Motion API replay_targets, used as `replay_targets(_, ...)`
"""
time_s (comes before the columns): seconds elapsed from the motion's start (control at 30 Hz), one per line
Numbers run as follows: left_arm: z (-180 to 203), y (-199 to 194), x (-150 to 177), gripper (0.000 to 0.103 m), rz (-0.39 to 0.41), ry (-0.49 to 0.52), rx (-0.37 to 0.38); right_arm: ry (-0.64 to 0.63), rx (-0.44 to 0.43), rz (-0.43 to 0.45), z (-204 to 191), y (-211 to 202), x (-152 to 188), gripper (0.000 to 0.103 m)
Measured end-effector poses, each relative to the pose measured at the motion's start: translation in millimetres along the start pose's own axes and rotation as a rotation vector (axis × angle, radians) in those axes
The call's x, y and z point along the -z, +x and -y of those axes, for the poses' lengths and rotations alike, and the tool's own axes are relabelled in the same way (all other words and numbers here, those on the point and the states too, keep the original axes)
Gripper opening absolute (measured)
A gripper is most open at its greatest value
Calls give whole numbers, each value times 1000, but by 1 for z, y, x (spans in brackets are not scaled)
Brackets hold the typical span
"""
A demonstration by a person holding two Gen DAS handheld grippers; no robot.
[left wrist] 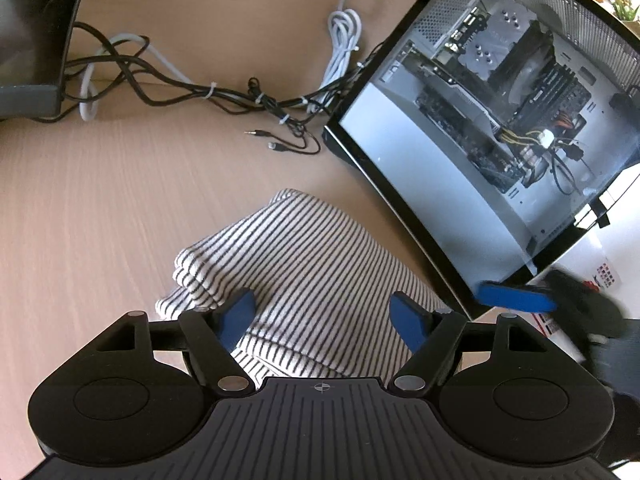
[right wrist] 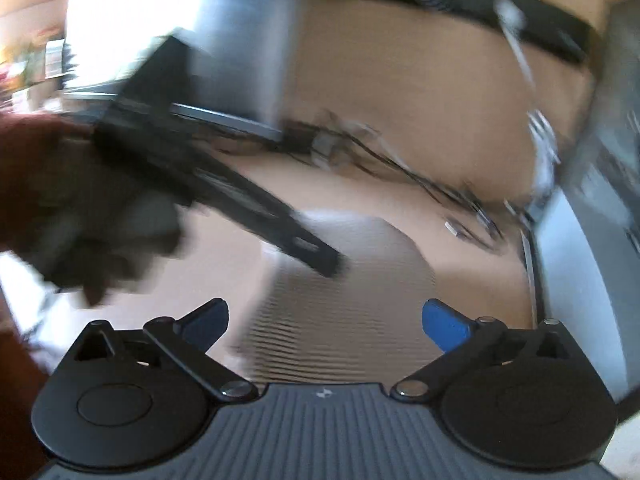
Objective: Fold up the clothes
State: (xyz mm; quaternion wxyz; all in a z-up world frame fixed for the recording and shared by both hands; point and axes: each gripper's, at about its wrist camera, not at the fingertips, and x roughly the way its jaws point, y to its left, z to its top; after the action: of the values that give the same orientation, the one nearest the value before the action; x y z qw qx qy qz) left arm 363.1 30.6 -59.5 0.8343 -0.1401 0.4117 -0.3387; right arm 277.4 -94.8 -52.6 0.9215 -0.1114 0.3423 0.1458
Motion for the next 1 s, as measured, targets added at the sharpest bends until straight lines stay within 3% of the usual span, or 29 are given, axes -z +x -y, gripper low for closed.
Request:
replay_targets(0.07, -1, 1, 0, 80, -4, -6, -2, 54, 6, -70, 8, 23, 4, 103)
replay_targets(0.3, -4, 1, 0, 80, -9, -23, -18, 101, 43, -100, -5, 41, 1, 103)
replay_targets(0.53, -10, -1, 0, 80, -9, -41, -4, 211, -88, -126, 35, -4, -13, 103)
replay_targets(0.63, -13, -2, 1, 80, 2, -72, 8, 194, -15, -124, 48, -7, -15, 103)
replay_targets(0.77, -16, -3, 0, 80, -2, -75, 10, 160, 67, -186, 42, 31, -4, 103)
replay_targets(0.87, -21, -6, -5, 80, 11, -57, -36, 226, 11, -201, 29, 36, -5, 103)
replay_targets(1.0, -33, -11, -9, 79, 16, -81, -35, 165, -84, -202, 0, 34, -7, 103)
